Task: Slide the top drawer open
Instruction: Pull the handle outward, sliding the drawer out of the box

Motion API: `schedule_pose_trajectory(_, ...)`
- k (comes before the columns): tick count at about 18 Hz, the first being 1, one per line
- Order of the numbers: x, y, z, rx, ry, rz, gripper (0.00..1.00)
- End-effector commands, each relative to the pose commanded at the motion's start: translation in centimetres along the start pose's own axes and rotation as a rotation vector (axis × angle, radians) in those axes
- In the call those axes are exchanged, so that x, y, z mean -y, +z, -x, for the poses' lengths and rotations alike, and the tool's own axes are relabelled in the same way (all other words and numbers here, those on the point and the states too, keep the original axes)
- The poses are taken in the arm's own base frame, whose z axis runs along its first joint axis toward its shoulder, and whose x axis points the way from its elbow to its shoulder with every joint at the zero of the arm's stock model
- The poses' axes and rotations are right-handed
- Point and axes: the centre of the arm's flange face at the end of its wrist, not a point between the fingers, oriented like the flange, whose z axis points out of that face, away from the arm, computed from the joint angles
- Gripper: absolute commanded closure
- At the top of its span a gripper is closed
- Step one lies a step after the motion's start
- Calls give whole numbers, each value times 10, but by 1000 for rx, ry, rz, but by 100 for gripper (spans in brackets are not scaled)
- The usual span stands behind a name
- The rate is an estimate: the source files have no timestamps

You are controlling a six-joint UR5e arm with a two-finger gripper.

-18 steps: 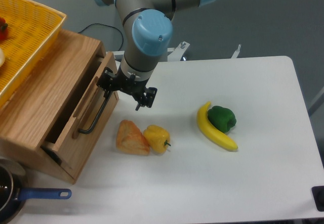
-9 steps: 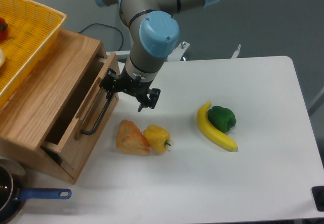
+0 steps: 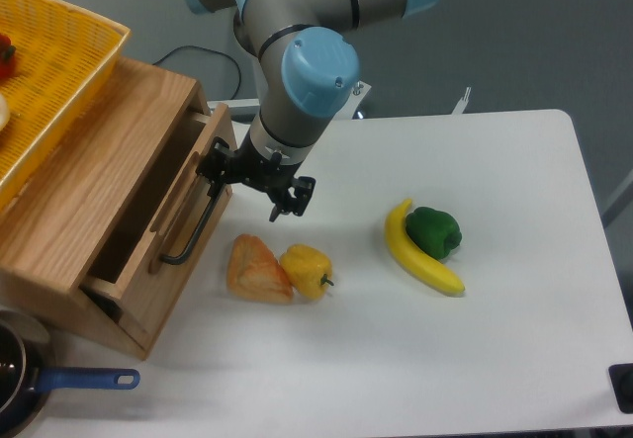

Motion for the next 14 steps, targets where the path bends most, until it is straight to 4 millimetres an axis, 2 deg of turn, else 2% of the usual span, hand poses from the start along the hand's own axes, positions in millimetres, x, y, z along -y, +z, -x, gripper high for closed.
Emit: schedule_pose_trajectory(14,-4,-7,19,-10,-7,-17,0)
